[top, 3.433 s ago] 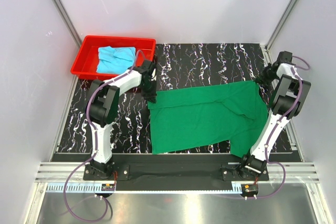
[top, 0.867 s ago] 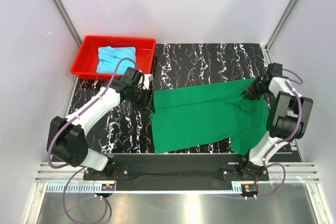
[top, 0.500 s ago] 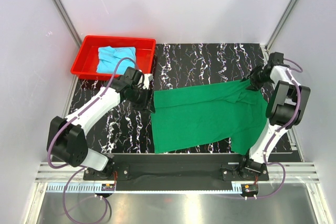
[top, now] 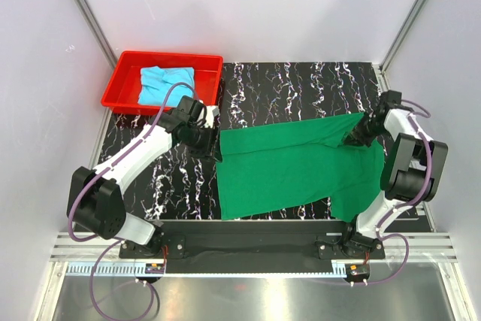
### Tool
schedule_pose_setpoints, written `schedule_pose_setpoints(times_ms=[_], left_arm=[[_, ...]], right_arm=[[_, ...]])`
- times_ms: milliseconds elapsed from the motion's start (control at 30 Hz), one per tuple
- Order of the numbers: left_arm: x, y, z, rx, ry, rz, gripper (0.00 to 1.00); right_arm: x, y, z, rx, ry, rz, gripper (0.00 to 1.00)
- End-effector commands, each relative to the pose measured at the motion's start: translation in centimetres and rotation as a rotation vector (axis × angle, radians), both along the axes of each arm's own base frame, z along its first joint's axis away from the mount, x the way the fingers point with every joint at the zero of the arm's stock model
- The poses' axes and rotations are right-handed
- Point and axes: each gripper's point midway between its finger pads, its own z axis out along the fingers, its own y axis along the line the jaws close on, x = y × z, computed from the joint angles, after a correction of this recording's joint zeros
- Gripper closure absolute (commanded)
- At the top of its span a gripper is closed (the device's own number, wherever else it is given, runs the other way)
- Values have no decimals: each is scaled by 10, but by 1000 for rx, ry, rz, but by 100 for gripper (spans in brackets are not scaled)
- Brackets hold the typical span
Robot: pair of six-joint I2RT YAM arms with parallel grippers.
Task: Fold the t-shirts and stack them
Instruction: Fold the tshirt
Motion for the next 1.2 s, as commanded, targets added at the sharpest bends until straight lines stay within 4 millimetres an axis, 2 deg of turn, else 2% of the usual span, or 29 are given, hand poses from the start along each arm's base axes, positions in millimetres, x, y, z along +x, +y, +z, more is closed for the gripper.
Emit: schedule_pose_setpoints(times_ms=[0,167,300,700,900,1167], left_arm=[[6,-7,22,-53,-70,-27,51],[5,-6,24,-48,-67,-34,51],[3,-5,23,-43,-63,-32,51],[4,-5,25,-38,-69,-30,51],[6,-5,25,-39,-67,-26,52],[6,-6,23,-40,-61,-29,51]], right_arm=[[-2,9,-11,18,-18,37,82],[7,12,-22,28,-16,45,66],[13,15,-32,20,-3,55,62],[28,15,-42,28,-3,47,62],[38,17,-31,38,-43,44,68],[41,20,-40,52,-31,40,74]])
